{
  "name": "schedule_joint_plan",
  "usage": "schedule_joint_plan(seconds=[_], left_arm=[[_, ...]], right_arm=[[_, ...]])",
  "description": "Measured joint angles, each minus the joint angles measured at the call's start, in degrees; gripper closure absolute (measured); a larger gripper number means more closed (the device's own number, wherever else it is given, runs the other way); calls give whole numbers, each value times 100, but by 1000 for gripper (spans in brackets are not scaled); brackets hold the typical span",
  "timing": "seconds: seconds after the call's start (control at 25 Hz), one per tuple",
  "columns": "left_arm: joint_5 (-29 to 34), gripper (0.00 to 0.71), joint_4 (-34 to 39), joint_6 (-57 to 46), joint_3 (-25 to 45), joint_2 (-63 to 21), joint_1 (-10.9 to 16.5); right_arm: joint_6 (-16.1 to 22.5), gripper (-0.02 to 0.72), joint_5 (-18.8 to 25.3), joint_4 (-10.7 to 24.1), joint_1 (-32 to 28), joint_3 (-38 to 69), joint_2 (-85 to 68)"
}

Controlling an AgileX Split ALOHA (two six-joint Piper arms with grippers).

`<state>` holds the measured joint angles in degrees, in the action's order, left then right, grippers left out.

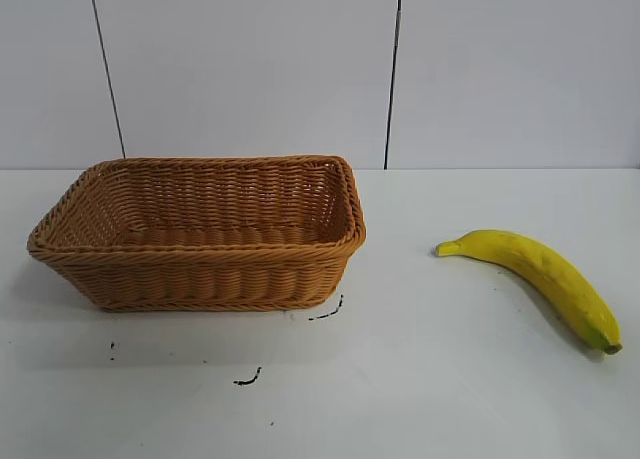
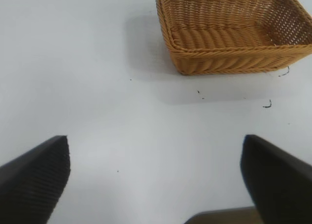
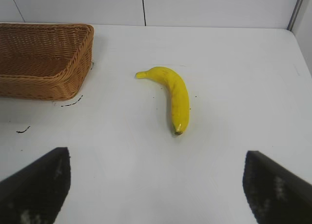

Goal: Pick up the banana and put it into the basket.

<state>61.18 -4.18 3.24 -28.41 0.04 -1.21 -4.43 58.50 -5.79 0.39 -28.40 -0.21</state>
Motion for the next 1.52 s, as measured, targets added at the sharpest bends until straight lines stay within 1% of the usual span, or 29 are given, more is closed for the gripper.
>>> schedule_joint_plan(seconds=[0.36,0.48,0.68,0.92,1.04,1.24,1.36,1.52], left_arm=[[0,20,0,0,0,0,0],[0,20,0,0,0,0,0],[0,20,0,0,0,0,0],[0,20,5,0,0,0,0],[0,20,5,0,0,0,0],[0,20,5,0,0,0,0],[0,20,5,0,0,0,0],[0,20,5,0,0,0,0]], right_arm=[[0,37,1,5,0,0,0],[25,37,113,-19,0,-93,303],[39,37,497,-42,0,-505,1838],[46,37,998,-42,0,-1352,4238],[14,37,1111,-42,0,-1850,5279],[-472,37,1055,-42,0,-2634,6682],[-786,37,803,-48,0,-2960,7386],[-995,37,341,-152,0,-3108,8094]])
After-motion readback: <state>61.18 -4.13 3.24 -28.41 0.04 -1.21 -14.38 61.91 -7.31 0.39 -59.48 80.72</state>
